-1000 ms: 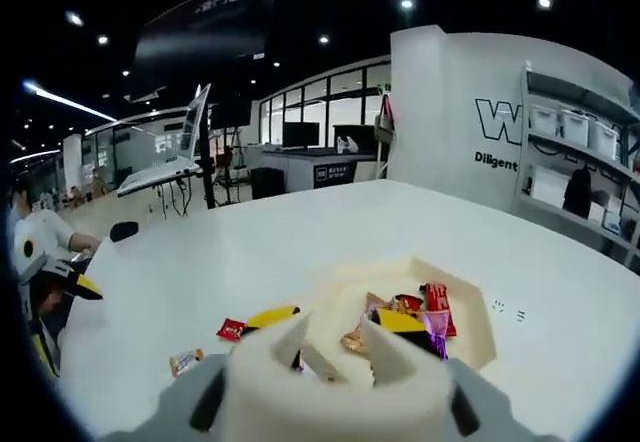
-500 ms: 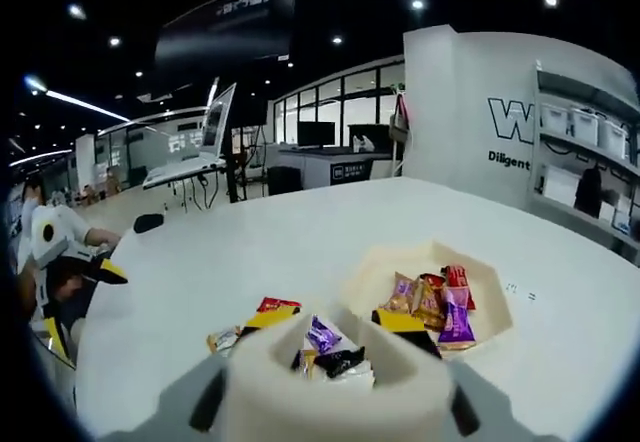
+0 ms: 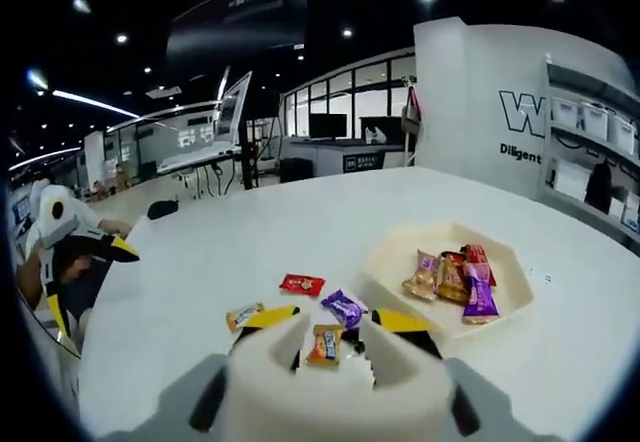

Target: Place the target food into the container with the food tongs after gripping and lifting it, then release it inside without dropping or visibly crushing the food.

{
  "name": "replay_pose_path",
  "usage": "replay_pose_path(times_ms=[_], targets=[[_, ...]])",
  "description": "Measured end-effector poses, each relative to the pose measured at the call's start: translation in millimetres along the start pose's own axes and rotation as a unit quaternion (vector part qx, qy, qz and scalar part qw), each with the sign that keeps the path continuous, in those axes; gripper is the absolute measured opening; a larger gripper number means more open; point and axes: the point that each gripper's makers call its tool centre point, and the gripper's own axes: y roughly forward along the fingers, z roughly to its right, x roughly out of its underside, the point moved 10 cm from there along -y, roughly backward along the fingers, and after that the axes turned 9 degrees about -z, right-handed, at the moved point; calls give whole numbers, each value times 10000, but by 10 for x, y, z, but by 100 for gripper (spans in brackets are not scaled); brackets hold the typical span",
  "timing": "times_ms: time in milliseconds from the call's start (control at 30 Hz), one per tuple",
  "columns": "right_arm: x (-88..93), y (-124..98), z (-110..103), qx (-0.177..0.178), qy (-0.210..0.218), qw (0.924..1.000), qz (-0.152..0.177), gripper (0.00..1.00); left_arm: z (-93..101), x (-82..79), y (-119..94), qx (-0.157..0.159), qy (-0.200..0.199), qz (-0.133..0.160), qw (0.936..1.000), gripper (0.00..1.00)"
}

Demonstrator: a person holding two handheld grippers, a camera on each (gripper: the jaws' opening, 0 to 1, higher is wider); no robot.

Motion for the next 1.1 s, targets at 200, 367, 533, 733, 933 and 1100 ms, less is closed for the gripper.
replay_pose_path(times_ms=[200, 367, 533, 733, 933, 1100], targets=[[60, 62, -7, -71, -37, 10000, -38, 22, -2, 30, 1, 4, -10, -38, 10000, 96], [125, 110, -14, -89, -49, 9999, -88, 22, -14, 46, -7, -12, -31, -42, 10000, 96], [143, 132, -36, -84, -132, 9998, -89, 22, -26, 53, -9, -27, -40, -51, 10000, 96], [161, 173, -53, -73, -234, 9996, -158, 22, -21, 63, -5, -31, -42, -69, 10000, 96], [182, 192, -62, -54, -282, 9994, -197, 22, -17, 59, -12, -24, -35, -63, 10000, 96], [205, 217, -71, -22, -356, 9990, -271, 21, -29, 60, -18, -28, -26, -66, 10000, 96]])
